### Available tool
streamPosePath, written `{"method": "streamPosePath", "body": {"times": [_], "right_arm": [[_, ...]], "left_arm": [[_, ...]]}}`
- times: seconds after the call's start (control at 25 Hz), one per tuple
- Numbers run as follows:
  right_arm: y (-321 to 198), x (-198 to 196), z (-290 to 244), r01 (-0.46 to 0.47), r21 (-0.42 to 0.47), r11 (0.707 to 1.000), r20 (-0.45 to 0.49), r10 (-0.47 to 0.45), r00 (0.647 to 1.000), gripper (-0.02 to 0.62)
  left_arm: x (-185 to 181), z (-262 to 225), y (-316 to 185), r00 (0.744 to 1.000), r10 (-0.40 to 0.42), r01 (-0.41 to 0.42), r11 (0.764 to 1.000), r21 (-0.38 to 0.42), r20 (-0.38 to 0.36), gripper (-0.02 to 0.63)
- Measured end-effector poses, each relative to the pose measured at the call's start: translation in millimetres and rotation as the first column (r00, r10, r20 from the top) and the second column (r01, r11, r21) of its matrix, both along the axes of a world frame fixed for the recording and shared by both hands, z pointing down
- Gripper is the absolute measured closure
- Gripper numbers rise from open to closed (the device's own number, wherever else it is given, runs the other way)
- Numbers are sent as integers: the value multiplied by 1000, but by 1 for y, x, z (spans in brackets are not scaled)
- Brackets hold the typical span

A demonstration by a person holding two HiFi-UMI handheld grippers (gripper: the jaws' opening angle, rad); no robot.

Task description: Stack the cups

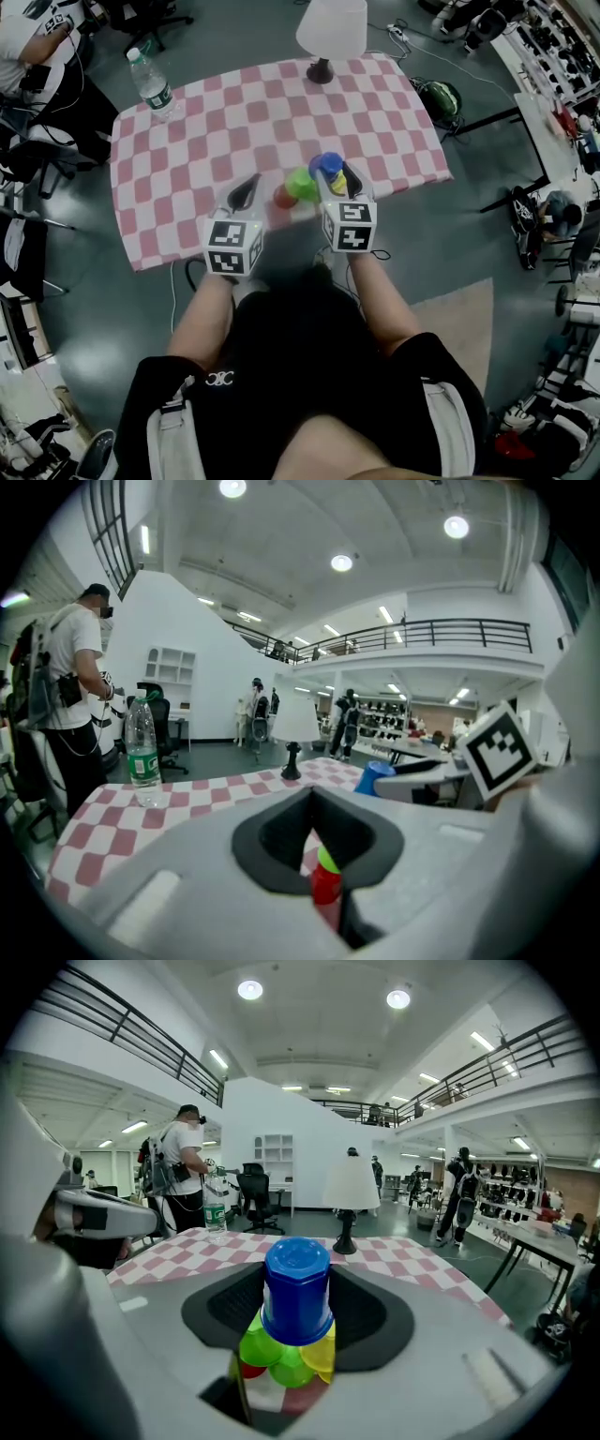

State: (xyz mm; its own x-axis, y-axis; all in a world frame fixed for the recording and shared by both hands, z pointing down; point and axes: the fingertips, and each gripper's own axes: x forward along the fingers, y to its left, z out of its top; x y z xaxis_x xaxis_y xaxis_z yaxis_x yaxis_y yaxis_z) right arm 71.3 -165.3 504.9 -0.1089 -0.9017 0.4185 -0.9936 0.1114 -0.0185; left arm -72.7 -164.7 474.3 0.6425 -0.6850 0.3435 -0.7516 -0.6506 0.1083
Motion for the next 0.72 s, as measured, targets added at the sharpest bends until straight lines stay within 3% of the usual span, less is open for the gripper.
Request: {"method": "streamPosePath", "body": {"times": [0.44, 0.72], "right_arm": [[0, -11, 17, 54, -37, 998, 5, -53, 999, 376], [2, -16, -7, 74, 47, 996, 8, -74, 997, 334]], "left_arm": [[2, -1, 0, 1000, -2, 2, 1000, 4, -6, 607], [4, -7, -6, 1000, 1, -1, 1000, 18, -10, 607]]}}
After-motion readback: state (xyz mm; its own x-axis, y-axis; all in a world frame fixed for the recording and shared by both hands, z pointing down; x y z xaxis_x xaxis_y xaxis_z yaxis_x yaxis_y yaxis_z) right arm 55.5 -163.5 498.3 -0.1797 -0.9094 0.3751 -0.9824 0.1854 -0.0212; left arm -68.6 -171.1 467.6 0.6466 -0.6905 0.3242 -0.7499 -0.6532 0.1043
